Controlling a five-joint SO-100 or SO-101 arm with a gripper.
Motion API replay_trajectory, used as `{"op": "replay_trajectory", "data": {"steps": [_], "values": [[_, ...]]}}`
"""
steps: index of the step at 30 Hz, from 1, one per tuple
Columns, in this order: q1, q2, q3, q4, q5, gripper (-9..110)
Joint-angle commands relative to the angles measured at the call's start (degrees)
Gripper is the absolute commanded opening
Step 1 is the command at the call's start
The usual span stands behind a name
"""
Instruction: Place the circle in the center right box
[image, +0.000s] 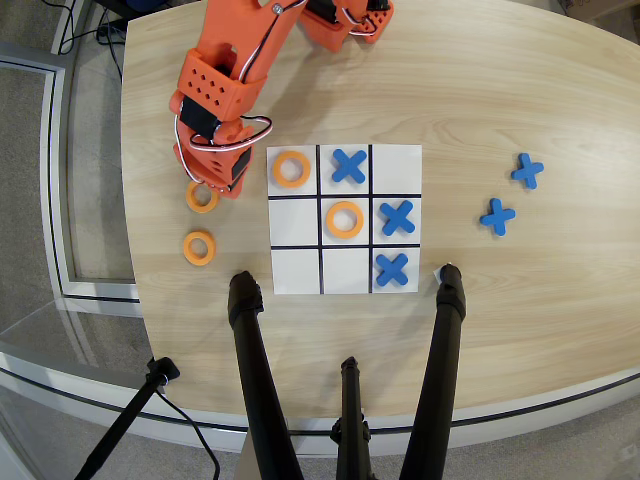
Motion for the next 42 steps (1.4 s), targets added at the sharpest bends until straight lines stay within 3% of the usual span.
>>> {"op": "replay_trajectory", "data": {"steps": [1, 35, 42], "values": [[0.4, -0.4, -1.8, -0.7, -0.2, 13], [0.8, -4.6, -3.6, -3.6, -0.2, 13], [0.7, -3.8, -2.4, -3.3, -0.2, 4]]}}
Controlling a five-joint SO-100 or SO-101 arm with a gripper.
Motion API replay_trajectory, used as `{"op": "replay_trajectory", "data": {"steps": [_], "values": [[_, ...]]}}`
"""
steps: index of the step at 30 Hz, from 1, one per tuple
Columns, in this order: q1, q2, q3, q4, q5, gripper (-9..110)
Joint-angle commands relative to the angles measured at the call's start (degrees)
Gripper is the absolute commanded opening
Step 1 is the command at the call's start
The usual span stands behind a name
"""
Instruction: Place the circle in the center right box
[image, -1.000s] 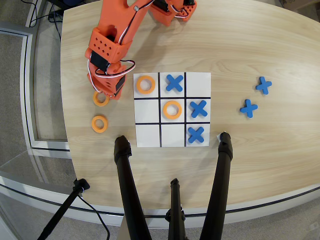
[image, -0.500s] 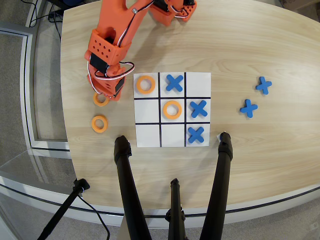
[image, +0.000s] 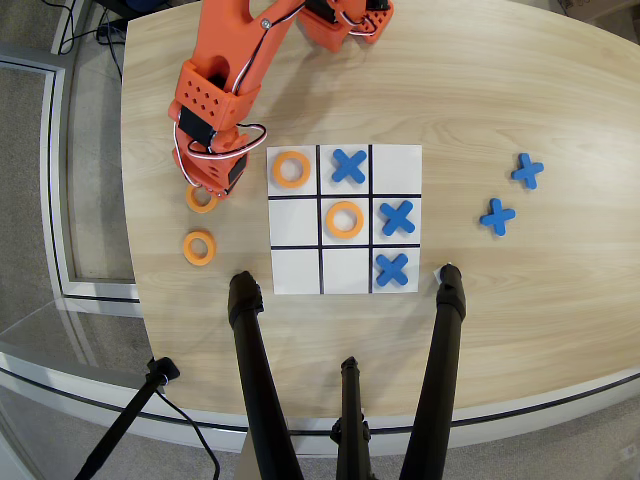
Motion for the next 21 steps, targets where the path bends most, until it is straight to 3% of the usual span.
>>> {"op": "replay_trajectory", "data": {"steps": [1, 13, 21], "values": [[0.0, 0.9, -0.1, -0.3, -0.2, 3], [-3.0, 3.7, -0.5, 0.4, 4.1, 0], [-10.4, 10.5, -10.2, 12.7, 13.4, 0]]}}
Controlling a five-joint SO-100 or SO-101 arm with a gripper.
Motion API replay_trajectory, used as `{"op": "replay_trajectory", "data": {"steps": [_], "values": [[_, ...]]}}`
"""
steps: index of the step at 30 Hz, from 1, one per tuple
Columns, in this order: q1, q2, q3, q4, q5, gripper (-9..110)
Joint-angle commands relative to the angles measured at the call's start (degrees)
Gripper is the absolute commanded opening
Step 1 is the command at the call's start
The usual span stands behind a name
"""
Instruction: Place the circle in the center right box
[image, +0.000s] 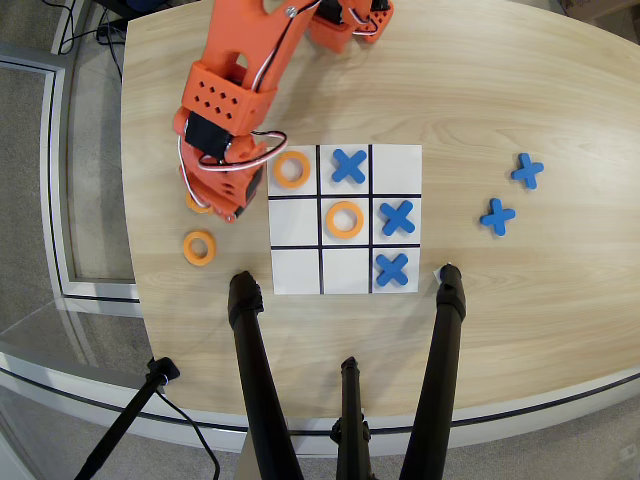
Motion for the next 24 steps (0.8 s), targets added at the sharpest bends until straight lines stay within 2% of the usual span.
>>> {"op": "replay_trajectory", "data": {"steps": [1, 8, 13, 21, 24], "values": [[-3.9, 4.9, -5.3, 5.3, 3.2, 0], [-15.4, 10.4, -2.4, 7.9, 6.2, 0], [-21.8, 12.3, 1.7, 4.8, 6.2, 0], [-23.6, 9.8, 17.1, -14.2, 1.5, 0], [-22.0, 8.1, 20.0, -16.9, -0.1, 0]]}}
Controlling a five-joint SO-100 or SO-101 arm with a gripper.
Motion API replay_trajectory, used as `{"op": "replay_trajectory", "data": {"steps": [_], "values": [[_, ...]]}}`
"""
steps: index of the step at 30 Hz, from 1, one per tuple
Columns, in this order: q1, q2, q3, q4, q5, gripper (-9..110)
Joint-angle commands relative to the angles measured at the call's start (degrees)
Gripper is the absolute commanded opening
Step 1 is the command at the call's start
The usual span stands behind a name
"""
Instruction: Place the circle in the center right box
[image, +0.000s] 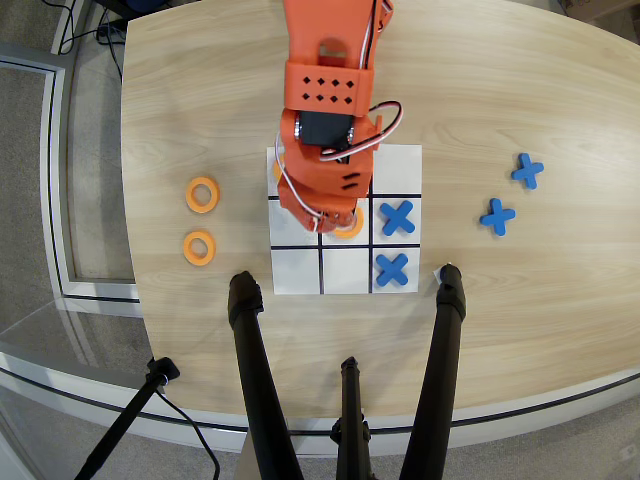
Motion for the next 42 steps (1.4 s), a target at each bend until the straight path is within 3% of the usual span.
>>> {"op": "replay_trajectory", "data": {"steps": [1, 5, 14, 27, 35, 42], "values": [[2.2, -1.2, 2.4, -5.2, -1.7, 0], [4.7, -4.8, 4.4, -11.2, -4.0, 0], [7.6, -8.3, 1.8, -11.6, -5.4, 9], [8.2, -4.9, 0.8, -11.2, -4.8, 9], [11.0, -0.9, -13.8, 5.6, -1.5, 9], [14.3, 1.0, -18.6, 9.0, 0.5, 9]]}}
